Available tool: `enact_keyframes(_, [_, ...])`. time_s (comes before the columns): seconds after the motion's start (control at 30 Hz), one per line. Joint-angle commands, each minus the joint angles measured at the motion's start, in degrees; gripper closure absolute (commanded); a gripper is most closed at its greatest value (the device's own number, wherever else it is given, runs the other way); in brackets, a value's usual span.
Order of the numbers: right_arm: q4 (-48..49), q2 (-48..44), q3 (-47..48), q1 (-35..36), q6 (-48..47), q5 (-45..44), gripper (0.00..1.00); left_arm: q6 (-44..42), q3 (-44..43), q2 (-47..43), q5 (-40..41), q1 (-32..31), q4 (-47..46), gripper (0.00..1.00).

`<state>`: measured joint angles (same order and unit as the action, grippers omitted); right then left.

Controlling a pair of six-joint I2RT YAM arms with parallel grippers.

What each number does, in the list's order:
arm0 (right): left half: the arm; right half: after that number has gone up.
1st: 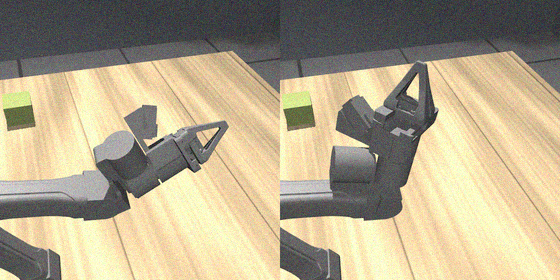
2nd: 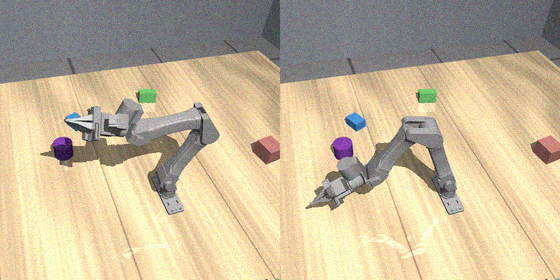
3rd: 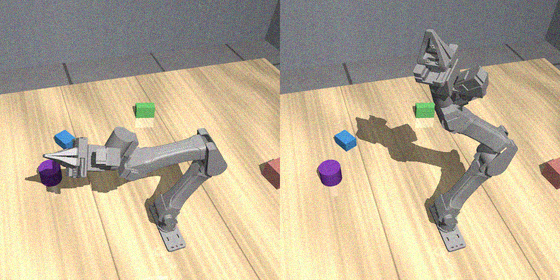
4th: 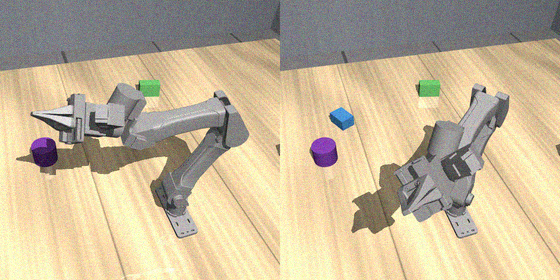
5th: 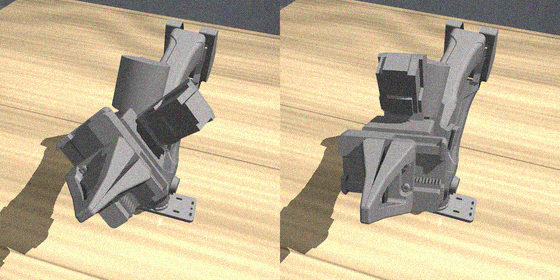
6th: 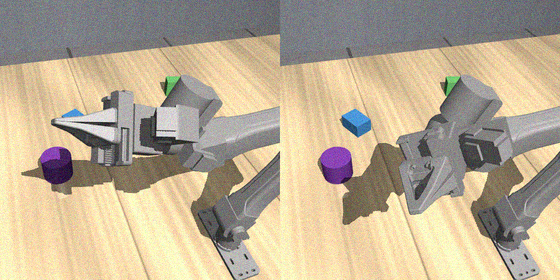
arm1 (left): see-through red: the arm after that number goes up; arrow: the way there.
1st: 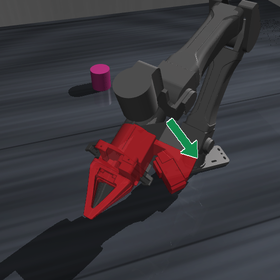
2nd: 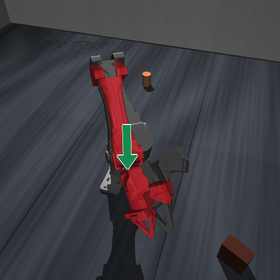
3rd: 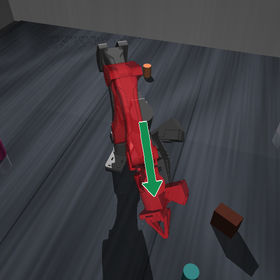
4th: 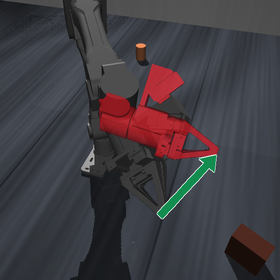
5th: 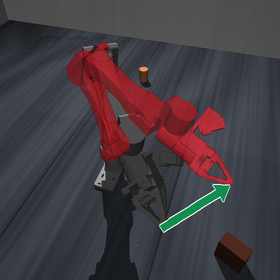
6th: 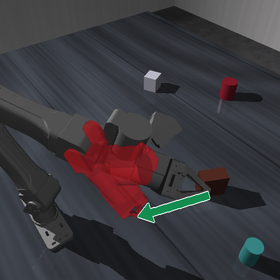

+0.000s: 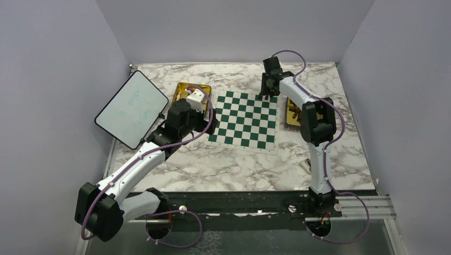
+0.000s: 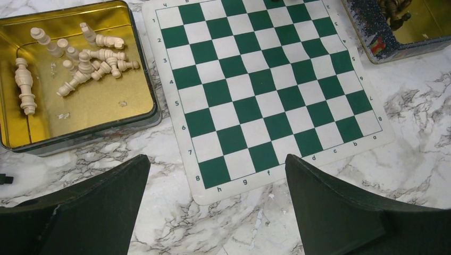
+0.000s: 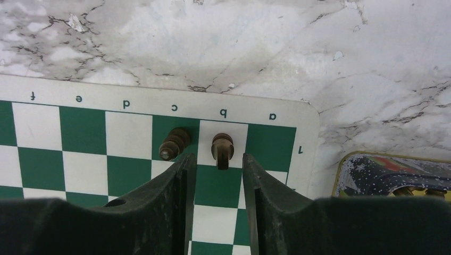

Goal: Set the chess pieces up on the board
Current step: Place the chess piece on the chessboard, then pick up the chess piece from the storage box.

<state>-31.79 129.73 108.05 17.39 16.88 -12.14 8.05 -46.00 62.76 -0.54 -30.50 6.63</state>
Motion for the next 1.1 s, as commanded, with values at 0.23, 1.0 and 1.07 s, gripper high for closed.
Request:
enact_keyframes(0.23, [2.65, -12.04, -7.96, -0.95, 0.20, -3.81, 0.55, -0.65, 0.57, -1.62, 0.62, -0.26, 0.47, 0.01])
enact_keyframes(1.0, [14.06, -24.53, -32.46, -13.50, -6.91, 1.50, 0.61, 0.12, 0.95, -2.58, 0.62, -0.26, -0.22, 0.01])
enact_keyframes(1.07, [13.91, -23.29, -32.31, -13.58, -8.53, 2.56, 0.61, 0.12, 0.93, -2.68, 0.61, -0.26, -0.22, 0.01])
